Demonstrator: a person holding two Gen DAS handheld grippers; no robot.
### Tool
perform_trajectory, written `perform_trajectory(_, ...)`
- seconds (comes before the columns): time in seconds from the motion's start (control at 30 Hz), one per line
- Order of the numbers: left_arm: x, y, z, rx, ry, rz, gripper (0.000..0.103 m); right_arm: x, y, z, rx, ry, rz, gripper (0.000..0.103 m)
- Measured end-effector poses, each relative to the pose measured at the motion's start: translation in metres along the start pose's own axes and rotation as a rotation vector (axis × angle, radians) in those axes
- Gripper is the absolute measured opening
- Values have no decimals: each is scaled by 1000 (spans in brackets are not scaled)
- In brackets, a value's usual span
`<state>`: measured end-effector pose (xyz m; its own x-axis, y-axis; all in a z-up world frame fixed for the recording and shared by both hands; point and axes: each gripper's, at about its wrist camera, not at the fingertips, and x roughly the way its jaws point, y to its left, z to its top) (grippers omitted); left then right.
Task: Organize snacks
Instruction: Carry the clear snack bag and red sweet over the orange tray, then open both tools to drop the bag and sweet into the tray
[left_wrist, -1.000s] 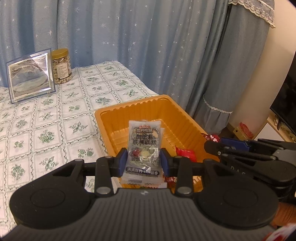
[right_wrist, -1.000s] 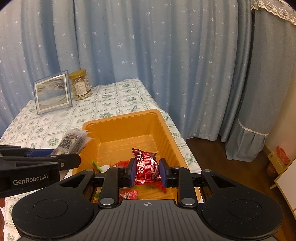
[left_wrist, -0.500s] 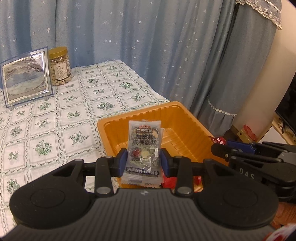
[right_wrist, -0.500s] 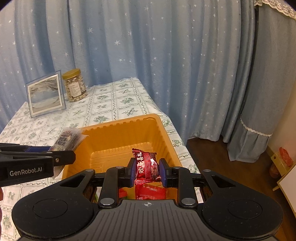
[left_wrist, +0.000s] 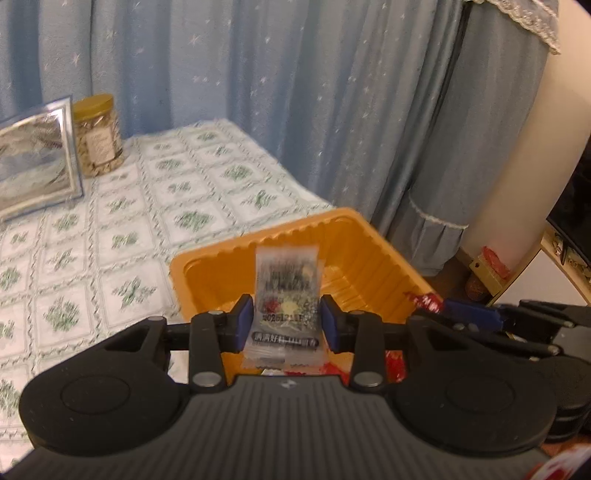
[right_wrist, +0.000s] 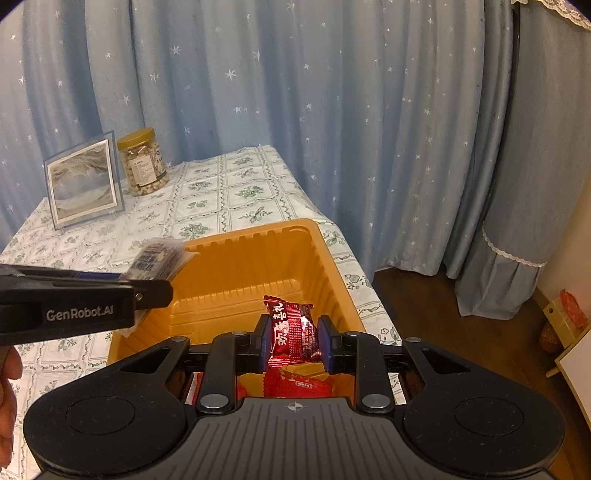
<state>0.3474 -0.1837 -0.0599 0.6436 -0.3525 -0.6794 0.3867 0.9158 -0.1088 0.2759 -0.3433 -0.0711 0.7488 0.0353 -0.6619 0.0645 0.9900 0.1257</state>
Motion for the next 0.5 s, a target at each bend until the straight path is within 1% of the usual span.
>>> perform_trajectory(0.03,0,-1,1,7,-4,8,43,0,-1,0,1,1,0,27)
perform_trajectory(0.07,0,-2,1,7,-8,13,49,0,-1,0,3,1,-1,27)
perform_trajectory(0.13,-2,-1,2,2,-12,4,50,0,-2,0,3,0,-2,27)
perform_trajectory(0.5,-13,11,-8,8,-3,42,50,-3,4,3,0,-10,14,27)
